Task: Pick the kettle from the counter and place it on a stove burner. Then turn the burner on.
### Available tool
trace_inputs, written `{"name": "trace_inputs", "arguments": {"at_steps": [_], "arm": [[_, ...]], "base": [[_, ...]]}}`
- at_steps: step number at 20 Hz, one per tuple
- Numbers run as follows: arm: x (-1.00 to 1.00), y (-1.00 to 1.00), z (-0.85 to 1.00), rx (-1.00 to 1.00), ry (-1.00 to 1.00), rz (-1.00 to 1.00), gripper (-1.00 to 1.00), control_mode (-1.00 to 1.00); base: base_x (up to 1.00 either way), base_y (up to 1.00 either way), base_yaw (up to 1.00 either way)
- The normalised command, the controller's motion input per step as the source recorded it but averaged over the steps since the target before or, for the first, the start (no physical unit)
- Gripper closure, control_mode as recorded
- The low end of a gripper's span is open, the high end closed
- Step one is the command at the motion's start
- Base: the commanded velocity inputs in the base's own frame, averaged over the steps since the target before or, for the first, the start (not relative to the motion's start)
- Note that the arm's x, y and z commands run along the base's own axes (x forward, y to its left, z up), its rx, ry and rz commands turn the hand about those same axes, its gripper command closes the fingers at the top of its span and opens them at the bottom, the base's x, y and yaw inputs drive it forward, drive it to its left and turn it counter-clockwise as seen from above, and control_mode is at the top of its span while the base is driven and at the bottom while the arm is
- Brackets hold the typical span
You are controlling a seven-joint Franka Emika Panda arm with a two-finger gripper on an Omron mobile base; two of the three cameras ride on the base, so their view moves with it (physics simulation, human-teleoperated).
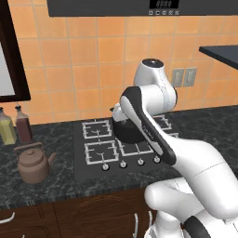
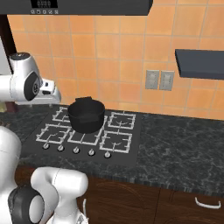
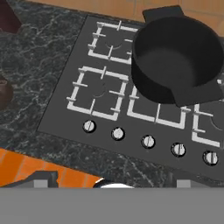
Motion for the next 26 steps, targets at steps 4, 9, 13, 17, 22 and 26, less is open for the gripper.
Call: {"name": "trace_inputs", "arguments": {"at_steps": [4,9,13,17,22,26], "arm": [[-0.05,0.54,-0.05,0.01,-0.02,0.38,-1.0,-1.0],[0.0,0.43,-0.01,0.02,0.0,0.45,-1.0,-1.0],[0.0,0.44,0.0,0.01,0.0,0.43,-1.0,-1.0],[0.0,0.48,0.0,0.0,0.0,0.38,-1.0,-1.0],[0.0,0.63,-0.02,0.0,-0.07,0.17,-1.0,-1.0],[0.0,0.71,-0.23,-0.02,-0.05,0.08,-1.0,-1.0]], "base": [[0.0,0.0,0.0],[0.0,0.0,0.0],[0.0,0.0,0.0],[0.0,0.0,0.0],[0.0,0.0,0.0],[0.0,0.0,0.0]]}}
